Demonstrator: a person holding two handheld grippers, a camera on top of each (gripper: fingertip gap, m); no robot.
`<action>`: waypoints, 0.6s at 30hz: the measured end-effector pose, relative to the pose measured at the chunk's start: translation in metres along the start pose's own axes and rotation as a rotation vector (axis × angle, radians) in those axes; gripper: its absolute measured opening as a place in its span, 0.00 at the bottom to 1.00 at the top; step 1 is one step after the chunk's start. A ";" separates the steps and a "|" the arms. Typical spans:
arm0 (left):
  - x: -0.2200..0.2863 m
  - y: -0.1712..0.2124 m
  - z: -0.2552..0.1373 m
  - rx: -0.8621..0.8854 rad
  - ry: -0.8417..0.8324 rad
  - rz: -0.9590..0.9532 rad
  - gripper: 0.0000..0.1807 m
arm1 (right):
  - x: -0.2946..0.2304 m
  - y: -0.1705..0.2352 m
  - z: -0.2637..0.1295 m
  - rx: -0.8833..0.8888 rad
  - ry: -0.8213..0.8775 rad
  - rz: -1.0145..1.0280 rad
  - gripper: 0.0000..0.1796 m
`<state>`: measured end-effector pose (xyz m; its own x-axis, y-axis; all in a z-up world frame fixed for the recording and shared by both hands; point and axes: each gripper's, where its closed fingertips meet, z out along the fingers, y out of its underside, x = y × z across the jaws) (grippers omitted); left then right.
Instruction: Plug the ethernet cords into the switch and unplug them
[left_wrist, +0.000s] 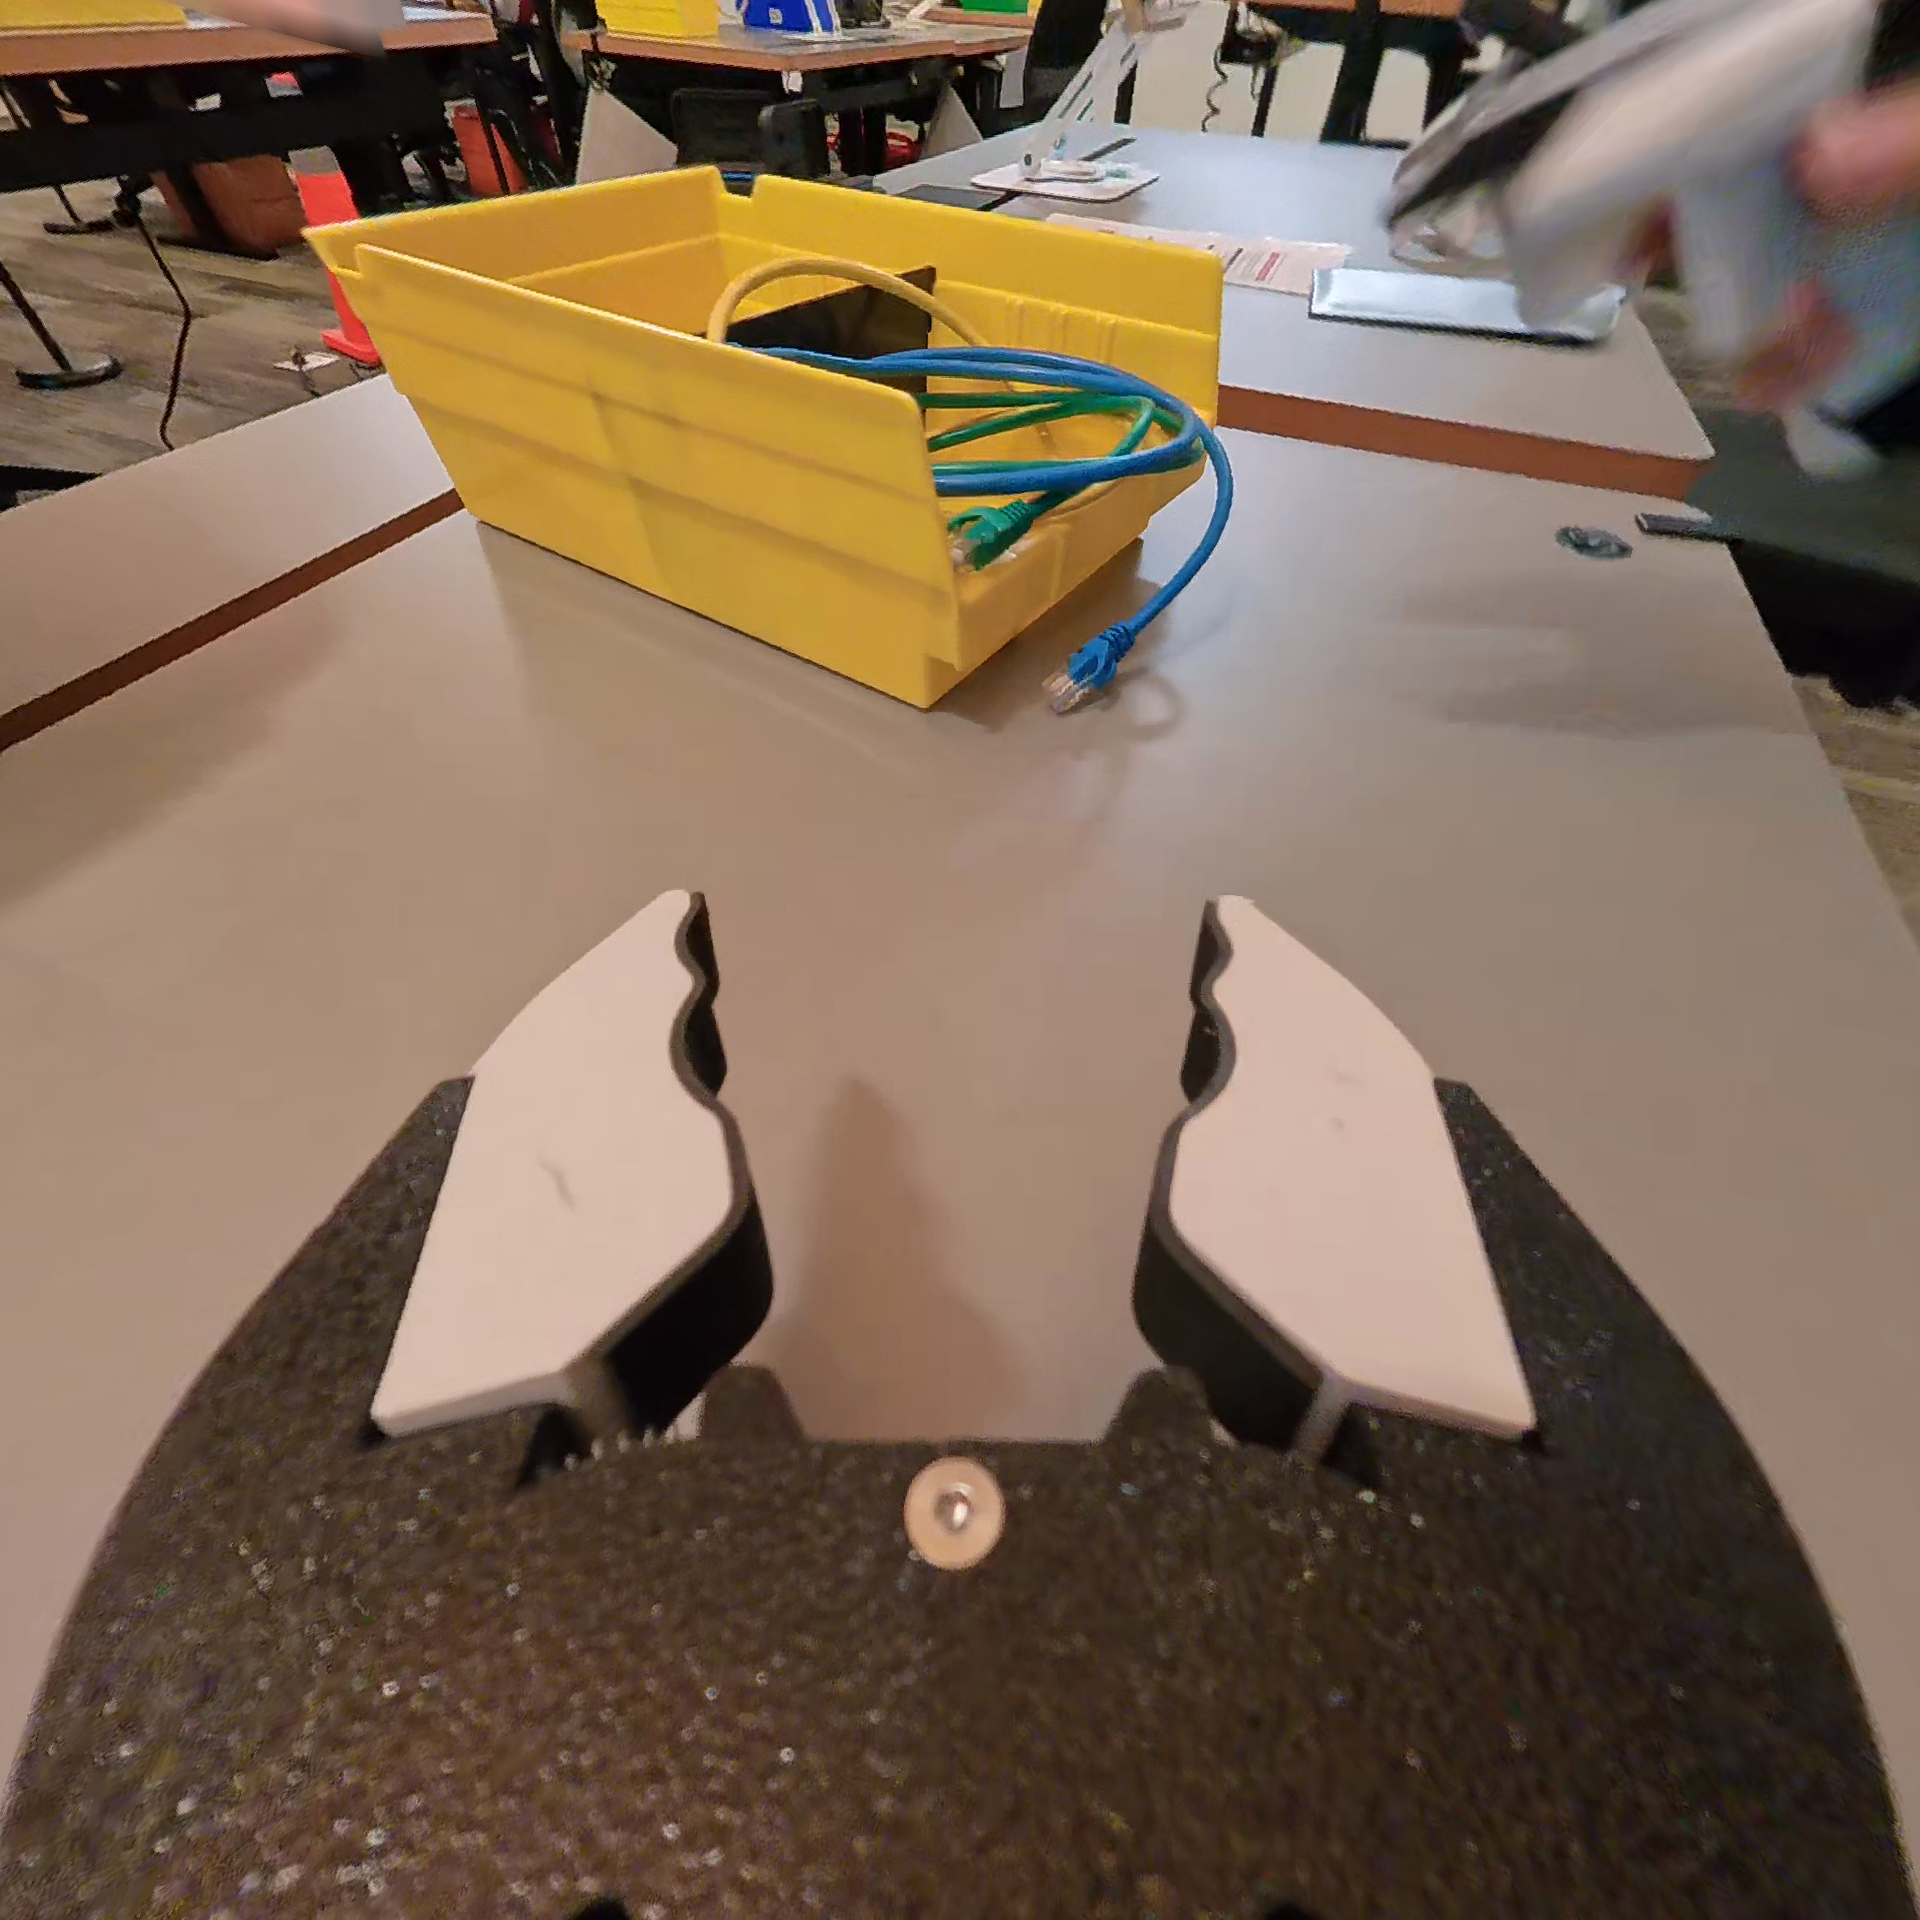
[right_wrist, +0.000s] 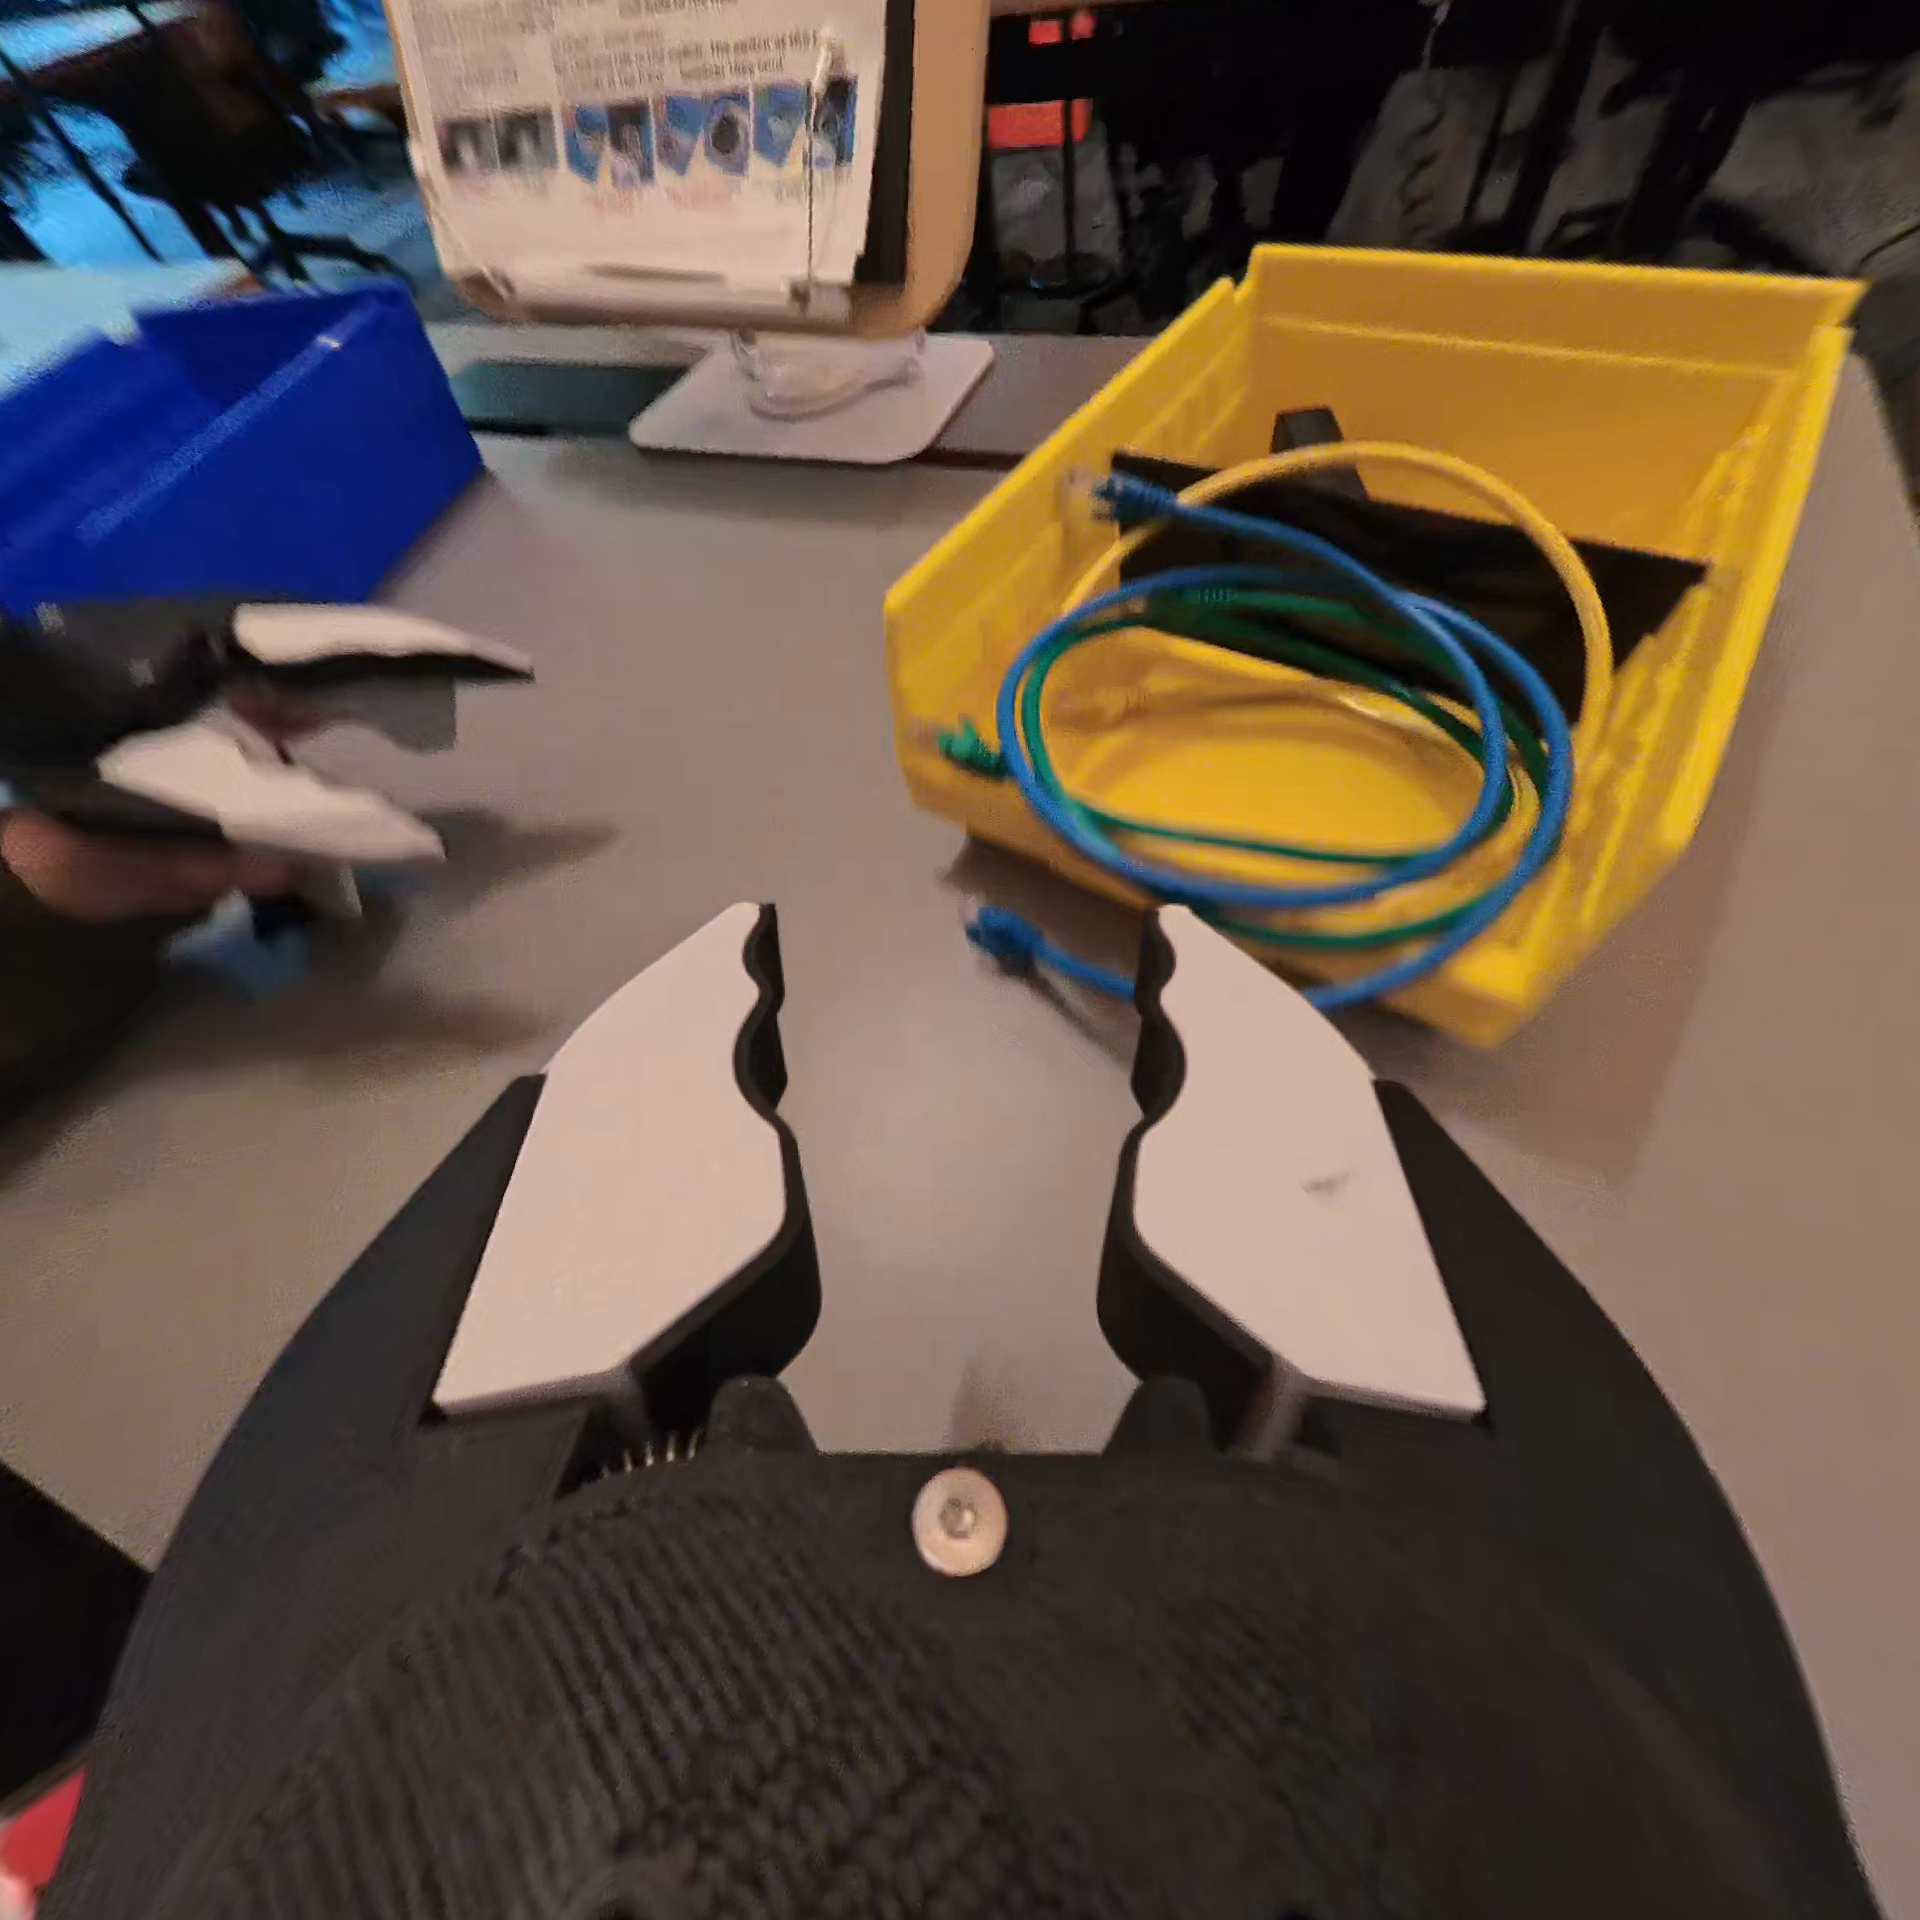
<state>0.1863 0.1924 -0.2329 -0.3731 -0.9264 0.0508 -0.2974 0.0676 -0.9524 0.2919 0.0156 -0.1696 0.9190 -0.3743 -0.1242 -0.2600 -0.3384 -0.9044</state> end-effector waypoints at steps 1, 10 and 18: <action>-0.002 -0.002 0.002 0.008 -0.011 -0.024 0.48 | -0.005 0.014 -0.011 0.002 0.030 -0.032 0.38; 0.007 -0.046 0.090 -0.037 -0.075 -0.234 0.44 | -0.009 0.060 -0.053 -0.100 0.106 -0.142 0.41; 0.006 -0.043 0.140 -0.236 -0.296 -0.070 0.47 | 0.014 0.066 -0.081 -0.101 0.168 -0.168 0.38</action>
<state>0.3197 0.1324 -0.2334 -0.0856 -0.9963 -0.0086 -0.5204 0.0521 -0.8523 0.2633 -0.0819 -0.1984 0.8919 -0.4406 0.1017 -0.1436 -0.4892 -0.8603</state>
